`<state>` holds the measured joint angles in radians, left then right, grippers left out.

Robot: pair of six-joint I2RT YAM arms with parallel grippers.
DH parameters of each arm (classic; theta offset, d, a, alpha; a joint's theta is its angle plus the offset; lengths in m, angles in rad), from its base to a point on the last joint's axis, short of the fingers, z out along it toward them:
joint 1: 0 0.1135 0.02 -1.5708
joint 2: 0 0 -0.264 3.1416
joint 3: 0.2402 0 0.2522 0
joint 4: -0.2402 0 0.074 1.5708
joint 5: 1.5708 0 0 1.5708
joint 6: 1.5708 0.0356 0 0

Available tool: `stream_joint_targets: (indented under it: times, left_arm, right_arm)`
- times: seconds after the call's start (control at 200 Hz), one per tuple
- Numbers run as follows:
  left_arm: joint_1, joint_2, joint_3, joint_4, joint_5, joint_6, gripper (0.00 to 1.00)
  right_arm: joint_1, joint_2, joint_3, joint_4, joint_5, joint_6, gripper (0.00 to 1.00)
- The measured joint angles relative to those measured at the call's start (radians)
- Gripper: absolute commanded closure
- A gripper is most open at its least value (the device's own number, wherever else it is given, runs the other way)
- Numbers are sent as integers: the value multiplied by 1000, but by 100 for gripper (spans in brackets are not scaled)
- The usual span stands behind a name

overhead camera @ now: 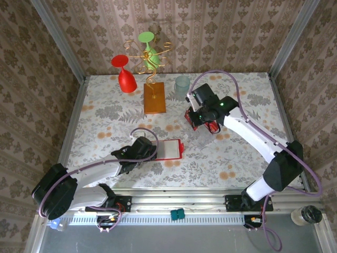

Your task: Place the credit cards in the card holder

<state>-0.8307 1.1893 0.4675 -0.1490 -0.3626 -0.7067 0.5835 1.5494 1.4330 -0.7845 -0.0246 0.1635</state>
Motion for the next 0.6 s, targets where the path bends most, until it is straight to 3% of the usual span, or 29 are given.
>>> stream_joint_targets:
  times: [0.295,0.6]
  left_arm:
    - [0,0,0,-41,-12,-16,6]
    - [0,0,0,-50,-27,-27,5]
  right_arm:
    - [100,169,-93,208,-243,171,100]
    - [125,266,-134,336,-328,259,100]
